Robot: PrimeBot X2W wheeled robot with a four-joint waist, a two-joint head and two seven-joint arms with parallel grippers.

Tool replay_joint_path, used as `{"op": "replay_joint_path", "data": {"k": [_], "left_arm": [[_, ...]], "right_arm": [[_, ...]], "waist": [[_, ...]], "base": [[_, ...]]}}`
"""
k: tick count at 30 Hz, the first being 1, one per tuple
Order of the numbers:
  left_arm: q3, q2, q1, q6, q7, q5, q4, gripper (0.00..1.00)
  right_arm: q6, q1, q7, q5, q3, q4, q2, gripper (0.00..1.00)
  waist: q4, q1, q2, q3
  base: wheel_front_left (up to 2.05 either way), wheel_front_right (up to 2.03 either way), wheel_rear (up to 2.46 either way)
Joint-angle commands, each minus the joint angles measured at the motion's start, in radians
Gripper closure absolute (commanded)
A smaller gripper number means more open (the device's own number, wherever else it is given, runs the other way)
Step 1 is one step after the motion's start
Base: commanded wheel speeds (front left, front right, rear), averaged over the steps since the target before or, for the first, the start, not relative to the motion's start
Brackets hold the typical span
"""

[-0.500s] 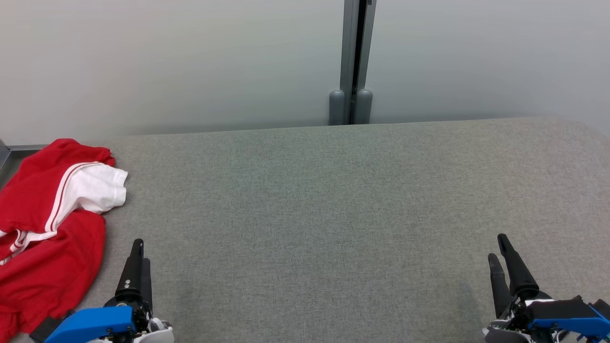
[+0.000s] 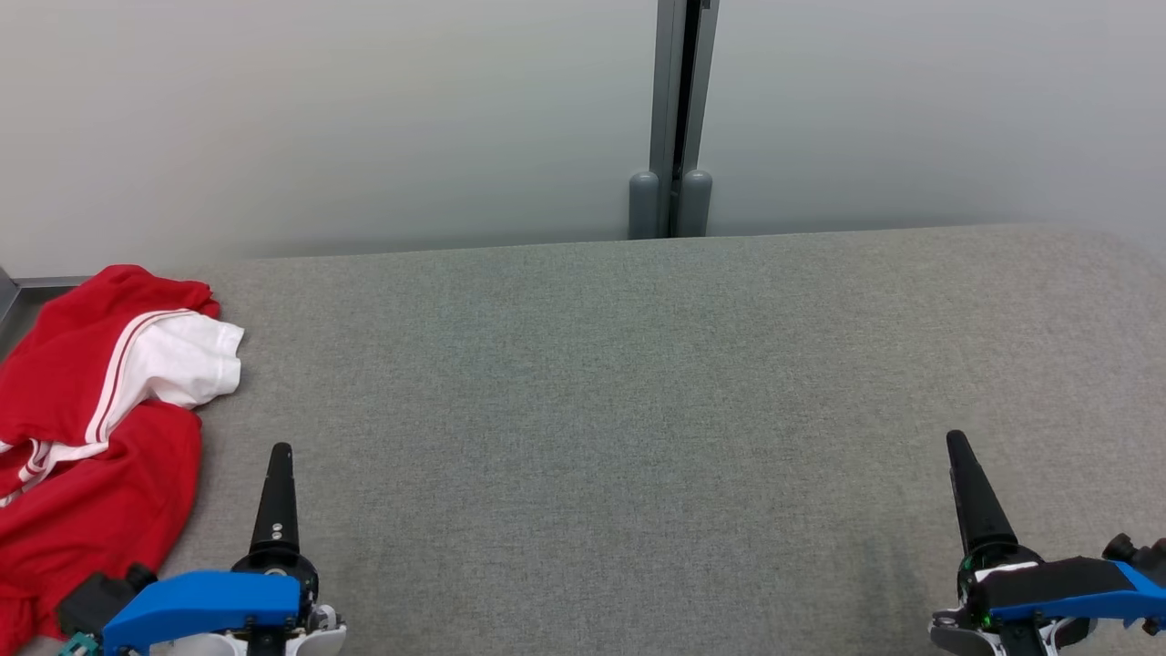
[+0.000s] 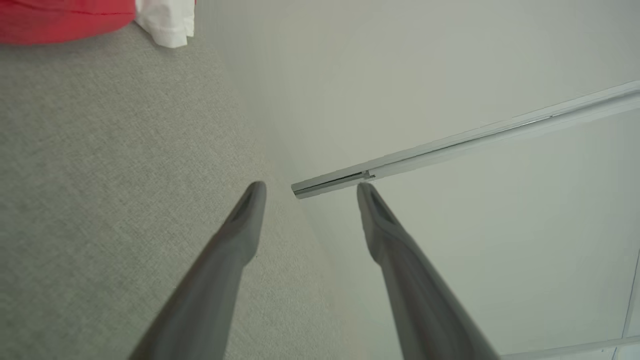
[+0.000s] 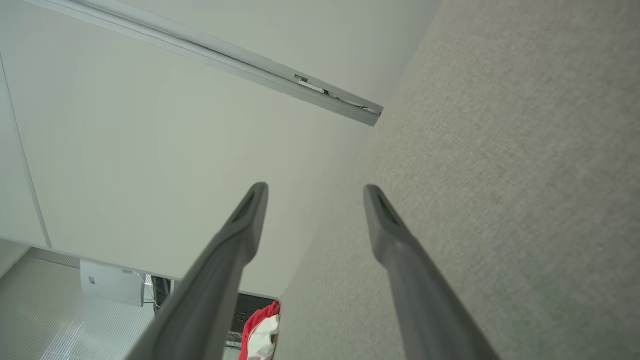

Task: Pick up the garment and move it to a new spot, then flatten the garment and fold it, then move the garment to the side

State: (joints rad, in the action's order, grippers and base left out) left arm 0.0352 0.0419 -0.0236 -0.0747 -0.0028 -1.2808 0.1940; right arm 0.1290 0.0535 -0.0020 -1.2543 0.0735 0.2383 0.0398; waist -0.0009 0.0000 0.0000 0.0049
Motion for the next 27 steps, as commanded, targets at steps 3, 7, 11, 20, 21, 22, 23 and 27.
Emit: {"op": "replay_joint_path", "data": {"k": [3,7,11,20,21,22,23,27], "left_arm": [[-0.016,0.007,-0.008,0.012,-0.016,0.09,-0.029,0.0],[-0.027,0.008,-0.001,0.022,-0.031,0.183,-0.034,0.0],[-0.039,0.011,0.006,0.032,-0.047,0.296,-0.031,0.0],[-0.062,0.015,0.027,0.052,-0.077,0.466,-0.021,0.0],[-0.063,0.015,0.029,0.054,-0.08,0.48,-0.019,0.0],[-0.065,0.015,0.03,0.055,-0.084,0.495,-0.018,0.0],[-0.069,0.015,0.032,0.056,-0.09,0.522,-0.013,0.0],[-0.074,0.015,0.038,0.061,-0.102,0.574,0.0,0.0]], "right_arm": [[0.001,-0.002,-0.017,0.091,-0.01,-0.035,0.006,0.0],[0.001,-0.01,-0.032,0.177,-0.017,-0.05,0.006,0.0],[0.001,-0.018,-0.047,0.281,-0.026,-0.058,0.007,0.0],[0.001,-0.032,-0.078,0.452,-0.05,-0.058,0.008,0.0],[0.001,-0.034,-0.081,0.471,-0.054,-0.052,0.008,0.0],[0.001,-0.035,-0.084,0.488,-0.057,-0.046,0.008,0.0],[0.001,-0.035,-0.091,0.522,-0.062,-0.035,0.008,0.0],[0.001,-0.032,-0.103,0.576,-0.069,-0.025,0.009,0.0]], "waist": [[0.0,0.0,0.0,0.0],[0.0,0.0,0.0,0.001],[0.001,0.0,0.0,0.001],[0.002,0.0,0.0,0.001],[0.002,0.0,0.0,0.0],[0.001,0.0,0.0,0.0],[0.001,0.0,0.0,0.0],[0.001,0.0,0.0,0.0]], "base": [[0.0,0.0,0.0],[0.0,0.0,0.0],[0.0,0.0,0.0],[0.0,0.0,0.0],[0.0,0.0,0.0],[0.0,0.0,0.0],[0.0,0.0,0.0],[0.0,0.0,0.0]]}}
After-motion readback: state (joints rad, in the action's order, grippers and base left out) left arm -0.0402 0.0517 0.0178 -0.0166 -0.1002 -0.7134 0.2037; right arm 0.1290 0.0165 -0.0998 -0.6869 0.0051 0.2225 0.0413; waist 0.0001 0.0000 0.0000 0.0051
